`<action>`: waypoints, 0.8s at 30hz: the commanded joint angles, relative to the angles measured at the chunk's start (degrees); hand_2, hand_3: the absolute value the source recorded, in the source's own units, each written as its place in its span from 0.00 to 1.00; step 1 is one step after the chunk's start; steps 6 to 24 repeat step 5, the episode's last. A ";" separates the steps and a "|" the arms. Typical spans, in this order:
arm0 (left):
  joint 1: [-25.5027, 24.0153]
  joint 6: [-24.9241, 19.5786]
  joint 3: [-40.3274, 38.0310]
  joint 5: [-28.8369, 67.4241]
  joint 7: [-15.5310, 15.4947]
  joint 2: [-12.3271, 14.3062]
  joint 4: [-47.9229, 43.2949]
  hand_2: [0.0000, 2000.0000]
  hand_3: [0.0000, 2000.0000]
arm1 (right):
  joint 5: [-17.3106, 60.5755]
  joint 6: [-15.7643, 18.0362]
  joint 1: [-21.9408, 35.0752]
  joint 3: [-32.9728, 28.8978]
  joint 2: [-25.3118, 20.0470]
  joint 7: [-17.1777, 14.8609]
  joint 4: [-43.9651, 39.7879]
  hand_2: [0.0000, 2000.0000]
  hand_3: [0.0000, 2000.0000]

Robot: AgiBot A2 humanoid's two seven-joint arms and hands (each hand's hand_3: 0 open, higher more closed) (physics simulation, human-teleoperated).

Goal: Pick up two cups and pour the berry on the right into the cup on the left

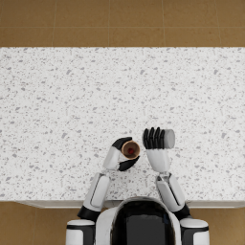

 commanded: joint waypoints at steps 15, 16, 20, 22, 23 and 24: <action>-0.02 0.03 -0.02 0.00 0.01 -0.01 -0.02 1.00 0.64 | 0.00 0.00 -0.01 -0.01 0.01 0.00 0.01 1.00 0.64; -0.02 0.03 -0.02 0.00 0.01 -0.01 -0.02 1.00 0.64 | 0.00 0.00 -0.01 -0.01 0.01 0.00 0.01 1.00 0.64; -0.02 0.03 -0.02 0.00 0.01 -0.01 -0.02 1.00 0.64 | 0.00 0.00 -0.01 -0.01 0.01 0.00 0.01 1.00 0.64; -0.02 0.03 -0.02 0.00 0.01 -0.01 -0.02 1.00 0.64 | 0.00 0.00 -0.01 -0.01 0.01 0.00 0.01 1.00 0.64; -0.02 0.03 -0.02 0.00 0.01 -0.01 -0.02 1.00 0.64 | 0.00 0.00 -0.01 -0.01 0.01 0.00 0.01 1.00 0.64; -0.02 0.03 -0.02 0.00 0.01 -0.01 -0.02 1.00 0.64 | 0.00 0.00 -0.01 -0.01 0.01 0.00 0.01 1.00 0.64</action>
